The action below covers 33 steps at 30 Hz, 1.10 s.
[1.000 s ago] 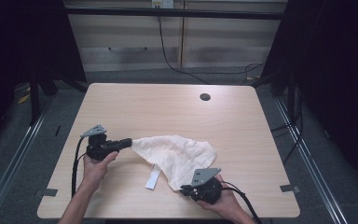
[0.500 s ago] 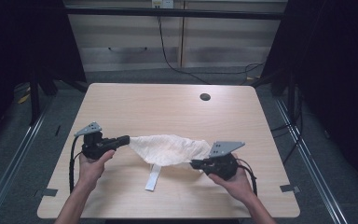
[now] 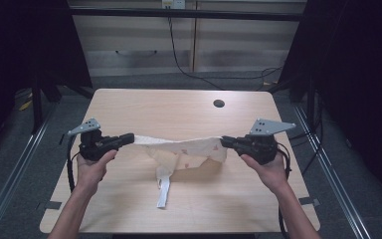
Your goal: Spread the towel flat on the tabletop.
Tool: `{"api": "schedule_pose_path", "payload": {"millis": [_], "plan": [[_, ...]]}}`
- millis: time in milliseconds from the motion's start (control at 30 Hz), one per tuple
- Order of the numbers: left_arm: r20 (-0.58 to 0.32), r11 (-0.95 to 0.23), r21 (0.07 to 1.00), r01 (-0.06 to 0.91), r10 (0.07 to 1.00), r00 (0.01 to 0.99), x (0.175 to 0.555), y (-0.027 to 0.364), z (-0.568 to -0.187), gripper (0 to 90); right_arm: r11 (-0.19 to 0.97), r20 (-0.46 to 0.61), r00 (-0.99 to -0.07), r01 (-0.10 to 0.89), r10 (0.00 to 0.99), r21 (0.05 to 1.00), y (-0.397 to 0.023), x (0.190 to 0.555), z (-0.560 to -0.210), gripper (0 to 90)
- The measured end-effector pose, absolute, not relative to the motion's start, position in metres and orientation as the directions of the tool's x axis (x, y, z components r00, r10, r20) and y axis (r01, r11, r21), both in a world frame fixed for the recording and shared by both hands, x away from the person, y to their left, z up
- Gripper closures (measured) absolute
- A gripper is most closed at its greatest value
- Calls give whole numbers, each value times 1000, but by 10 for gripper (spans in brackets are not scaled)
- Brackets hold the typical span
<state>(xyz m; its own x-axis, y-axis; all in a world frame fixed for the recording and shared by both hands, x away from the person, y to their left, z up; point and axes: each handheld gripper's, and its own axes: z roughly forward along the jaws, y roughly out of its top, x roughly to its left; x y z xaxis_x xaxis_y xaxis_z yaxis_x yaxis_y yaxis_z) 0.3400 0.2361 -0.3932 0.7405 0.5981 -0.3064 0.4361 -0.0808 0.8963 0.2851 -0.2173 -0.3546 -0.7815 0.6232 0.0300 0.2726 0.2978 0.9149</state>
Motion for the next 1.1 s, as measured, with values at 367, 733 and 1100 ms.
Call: {"api": "schedule_pose_path", "payload": {"millis": [367, 733, 1100], "plan": [[-227, -82, 939, 333, 580, 782, 328, 236, -333, 881, 272, -16, -769, 206, 639, 940, -224, 283, -313, 881], [-219, -63, 951, 302, 554, 804, 310, 234, -312, 880, 232, -44, -762, 141, 646, 962, -233, 261, -283, 881], [-207, -51, 958, 281, 553, 807, 282, 236, -306, 880, 242, -66, -772, 117, 633, 963, -234, 232, -281, 881]]}}
